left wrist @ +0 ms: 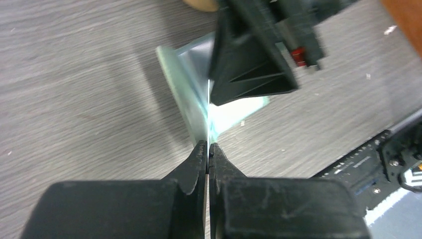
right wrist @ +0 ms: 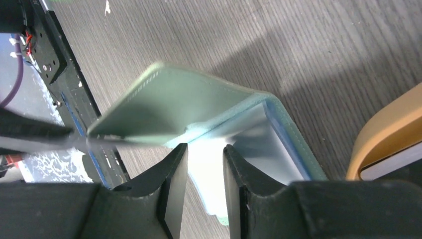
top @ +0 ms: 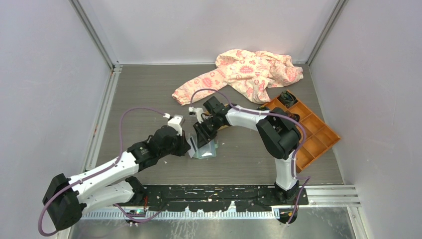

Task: Put the credit cards into the card holder
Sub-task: Open the card holder at the center of the board.

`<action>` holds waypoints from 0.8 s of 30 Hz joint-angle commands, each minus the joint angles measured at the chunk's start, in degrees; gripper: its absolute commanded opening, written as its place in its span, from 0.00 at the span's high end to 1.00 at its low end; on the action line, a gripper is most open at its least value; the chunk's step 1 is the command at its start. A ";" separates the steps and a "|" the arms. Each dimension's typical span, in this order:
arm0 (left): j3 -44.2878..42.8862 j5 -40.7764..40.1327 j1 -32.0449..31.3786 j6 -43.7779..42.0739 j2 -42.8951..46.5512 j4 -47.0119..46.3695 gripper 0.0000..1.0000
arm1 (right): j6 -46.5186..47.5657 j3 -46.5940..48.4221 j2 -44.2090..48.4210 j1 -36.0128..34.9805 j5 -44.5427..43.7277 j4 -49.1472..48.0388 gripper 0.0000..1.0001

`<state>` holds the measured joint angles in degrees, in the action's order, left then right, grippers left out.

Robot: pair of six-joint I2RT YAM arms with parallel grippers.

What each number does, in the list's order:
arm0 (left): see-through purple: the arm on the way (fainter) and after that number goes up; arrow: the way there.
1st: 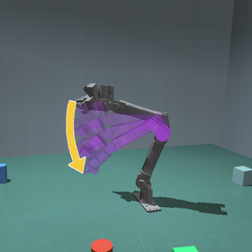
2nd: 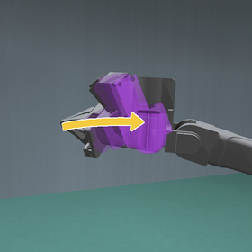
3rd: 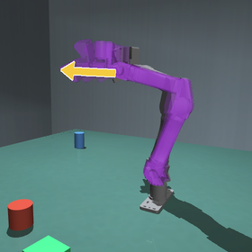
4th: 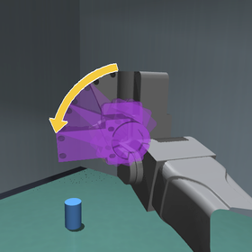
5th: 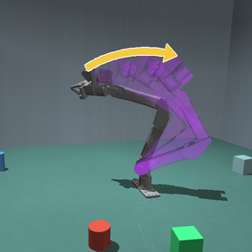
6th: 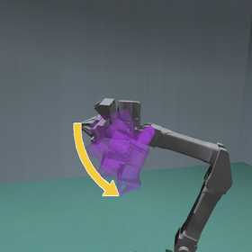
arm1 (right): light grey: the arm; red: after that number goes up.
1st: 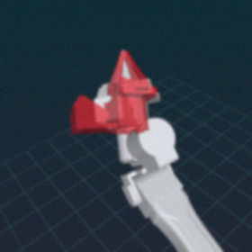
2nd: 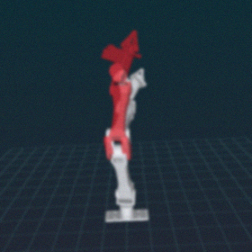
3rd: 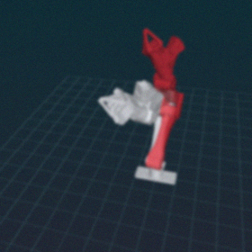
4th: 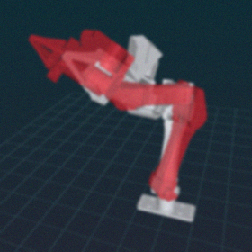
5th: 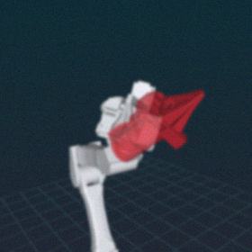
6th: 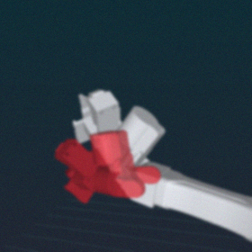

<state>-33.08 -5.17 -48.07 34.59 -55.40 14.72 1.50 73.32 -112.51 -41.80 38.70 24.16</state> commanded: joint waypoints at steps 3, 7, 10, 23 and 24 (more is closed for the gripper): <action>3.48 -1.15 3.55 1.34 2.93 2.23 1.00 | 6.93 2.50 6.59 1.42 -2.18 4.00 0.61; 4.11 -0.81 4.07 0.82 2.44 2.15 1.00 | 12.78 1.94 9.15 1.64 -4.90 7.23 0.60; 4.36 -0.72 4.74 0.28 1.89 2.47 1.00 | 18.11 2.13 9.33 1.64 -5.78 10.86 0.59; 5.48 1.79 6.41 -0.09 1.88 1.44 1.00 | 18.39 1.78 7.22 1.50 -4.07 11.34 0.63; 5.52 1.93 6.48 -0.07 1.98 1.31 1.00 | 17.37 1.48 7.22 1.33 -4.10 10.37 0.64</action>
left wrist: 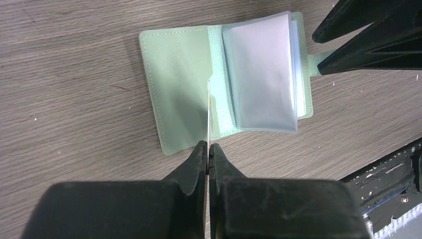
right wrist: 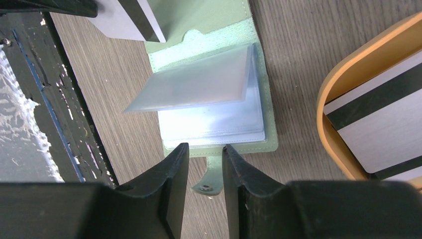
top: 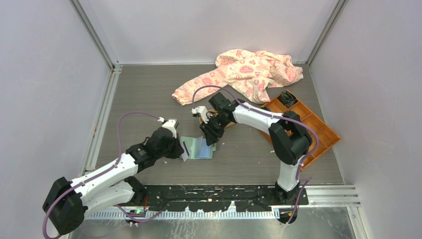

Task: Put the credit cards into the card holder
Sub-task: Open the card holder at the center of the board.

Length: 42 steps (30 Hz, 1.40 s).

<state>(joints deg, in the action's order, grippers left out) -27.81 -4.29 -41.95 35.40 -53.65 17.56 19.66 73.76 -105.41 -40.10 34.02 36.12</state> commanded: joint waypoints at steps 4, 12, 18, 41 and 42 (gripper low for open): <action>0.04 1.67 0.33 -1.01 0.75 -1.55 1.00 | -3.94 0.45 -0.47 -2.55 -2.83 -5.33 0.75; 0.38 2.42 0.38 -0.86 1.31 -1.86 1.00 | -13.78 0.27 -3.60 -7.12 -3.87 -13.40 0.83; -0.07 2.92 0.32 -1.00 2.01 -1.25 1.00 | -25.86 0.35 -5.98 -7.55 2.46 -23.32 0.82; -2.52 14.97 5.29 -0.65 -2.19 -7.05 1.00 | -23.66 8.71 -13.95 -4.30 3.15 -12.80 0.76; -2.39 16.38 6.75 -1.01 -3.62 -8.35 1.00 | -23.28 8.70 -13.82 -3.95 3.61 -12.44 0.76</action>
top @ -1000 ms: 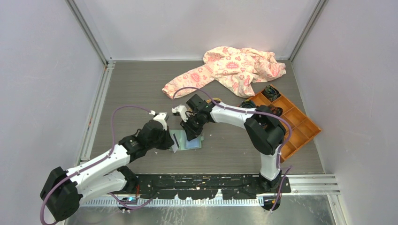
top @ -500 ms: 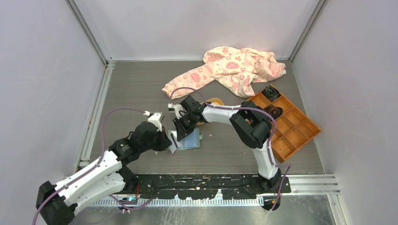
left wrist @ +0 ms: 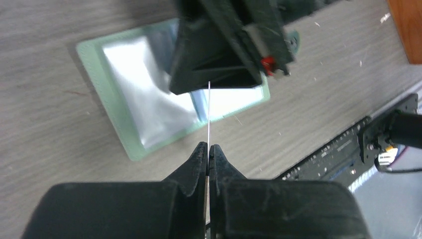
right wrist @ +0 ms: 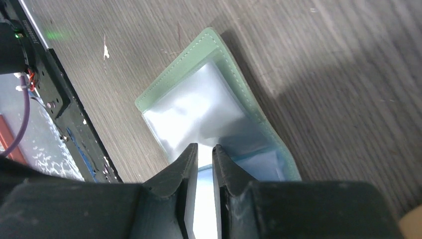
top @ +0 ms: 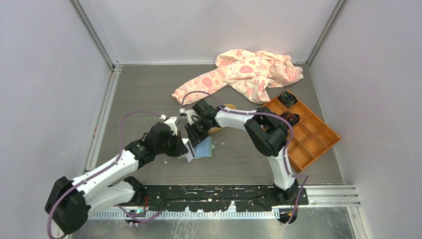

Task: Put the credit cards into the card holder
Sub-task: Open the card holder at the center of the board.

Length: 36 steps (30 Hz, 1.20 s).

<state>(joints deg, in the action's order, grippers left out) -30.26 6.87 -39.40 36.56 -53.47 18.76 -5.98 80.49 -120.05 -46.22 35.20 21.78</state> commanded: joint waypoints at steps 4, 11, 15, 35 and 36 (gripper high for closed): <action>1.28 9.98 9.41 -2.54 -8.17 -14.44 1.00 | 4.56 2.41 1.40 2.87 3.04 3.75 0.76; 3.23 13.46 12.82 -2.84 -12.30 -18.05 1.00 | 14.10 2.46 5.07 4.40 2.16 8.19 0.69; 3.31 15.33 13.67 -3.38 -15.17 -20.09 1.00 | 22.21 1.03 8.86 4.49 1.61 11.15 0.64; 7.25 21.32 13.60 -1.68 -14.51 -23.33 1.00 | 28.38 -0.34 7.90 4.87 -14.37 12.50 0.46; 7.43 21.75 13.56 -1.54 -14.53 -23.60 1.00 | 28.87 -0.45 7.66 4.89 -13.88 12.84 0.46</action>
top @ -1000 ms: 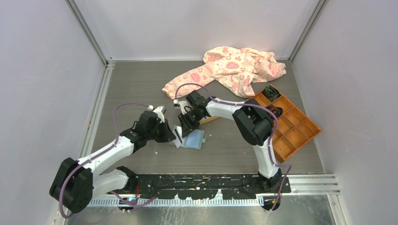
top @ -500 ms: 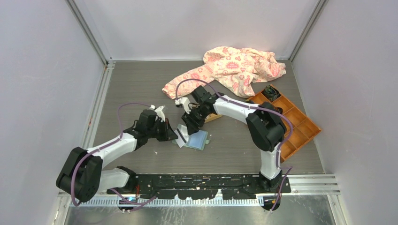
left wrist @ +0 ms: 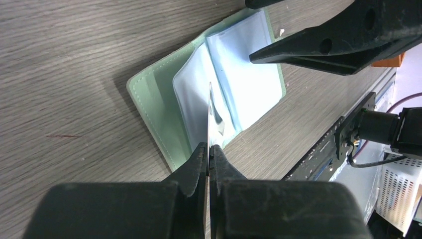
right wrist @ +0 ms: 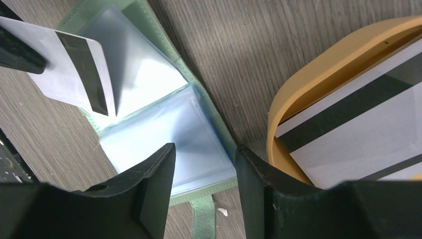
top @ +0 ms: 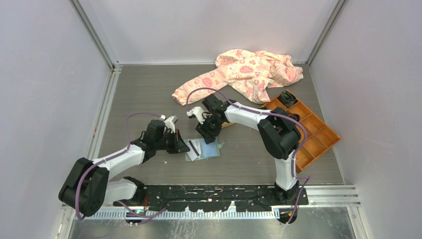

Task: Put the credit cards into the card holder
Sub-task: Open the card holder at the center of the board.

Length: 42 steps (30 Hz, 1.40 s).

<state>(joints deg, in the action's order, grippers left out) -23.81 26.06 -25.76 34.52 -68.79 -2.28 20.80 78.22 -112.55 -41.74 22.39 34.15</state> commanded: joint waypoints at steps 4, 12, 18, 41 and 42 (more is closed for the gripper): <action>2.22 4.01 -0.09 1.09 1.71 -3.28 1.00 | 6.07 1.43 -0.77 0.34 4.23 3.02 0.47; 5.09 5.15 0.00 3.99 7.56 -4.68 1.00 | 10.88 -0.84 0.64 0.38 10.26 5.05 0.56; 6.52 7.75 0.34 6.67 5.77 -9.67 1.00 | 11.59 -2.55 2.14 -0.61 12.03 3.42 0.58; 15.11 12.25 1.76 15.50 9.92 -18.93 1.00 | 14.82 -6.50 4.97 -2.45 11.73 -0.39 0.57; 15.11 11.95 1.74 15.77 9.66 -19.28 1.00 | 14.68 -6.52 4.97 -2.60 11.59 -0.52 0.57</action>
<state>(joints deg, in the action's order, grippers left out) -8.84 37.19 -24.34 48.12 -59.64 -16.88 35.48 72.31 -110.24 -43.46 33.30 35.18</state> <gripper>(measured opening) 0.007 0.428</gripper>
